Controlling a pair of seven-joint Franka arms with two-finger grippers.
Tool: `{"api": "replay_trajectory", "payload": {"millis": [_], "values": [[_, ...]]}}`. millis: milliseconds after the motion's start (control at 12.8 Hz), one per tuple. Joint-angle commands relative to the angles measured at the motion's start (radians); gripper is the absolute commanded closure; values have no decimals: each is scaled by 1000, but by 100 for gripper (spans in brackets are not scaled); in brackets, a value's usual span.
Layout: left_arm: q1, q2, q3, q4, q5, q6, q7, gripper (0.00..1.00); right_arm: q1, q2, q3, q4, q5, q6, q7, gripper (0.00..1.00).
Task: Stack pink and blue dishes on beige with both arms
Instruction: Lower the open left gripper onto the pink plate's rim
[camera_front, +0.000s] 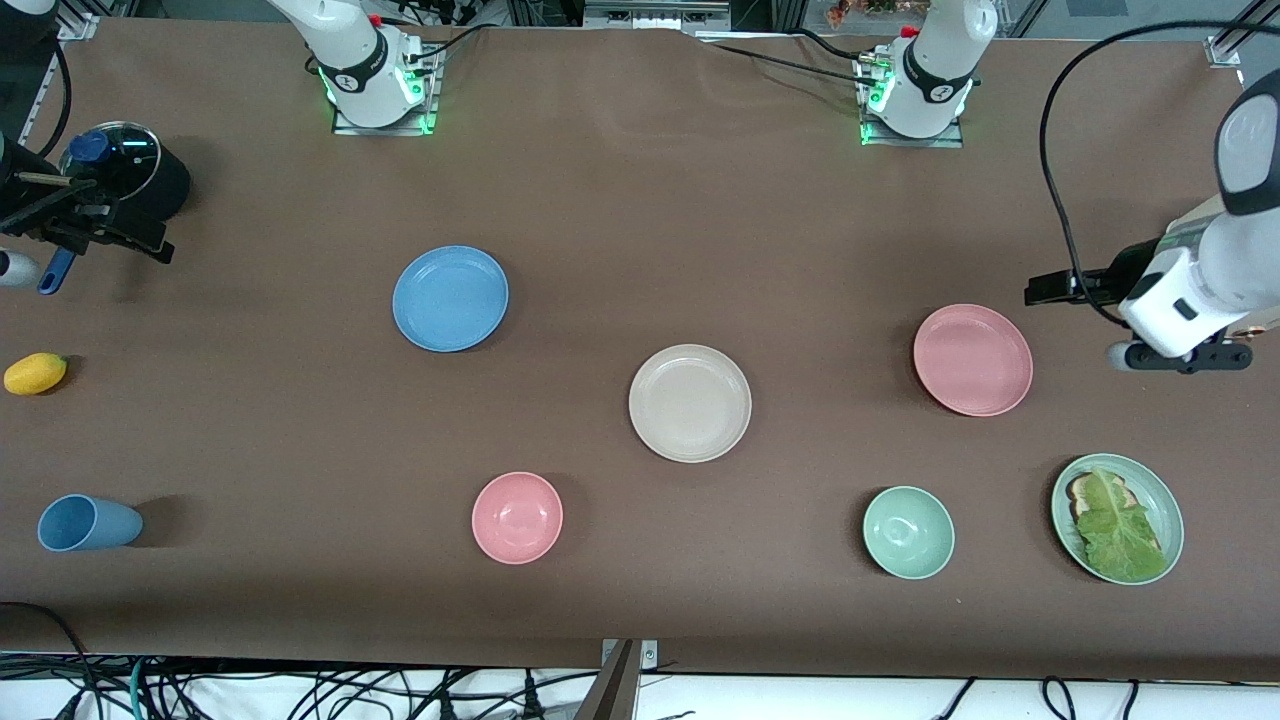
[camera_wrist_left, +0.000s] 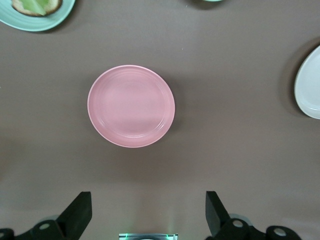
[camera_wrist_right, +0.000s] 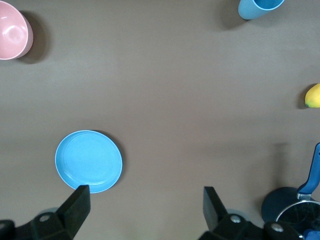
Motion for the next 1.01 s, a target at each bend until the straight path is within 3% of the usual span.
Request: {"api": "replay_trajectory", "payload": {"millis": [0,545,934], "values": [[40,85,0,43,-22,-2,7,0,-11,-19,9,-15,3,-6,-14,0],[167,202,-2,5,-115,151,211,0,-11,-19,8,-15,3,-11,-14,0],[289,239,0,-151,-219,369,517,0,-11,-19,8,-15,3,-12,-14,0]]}}
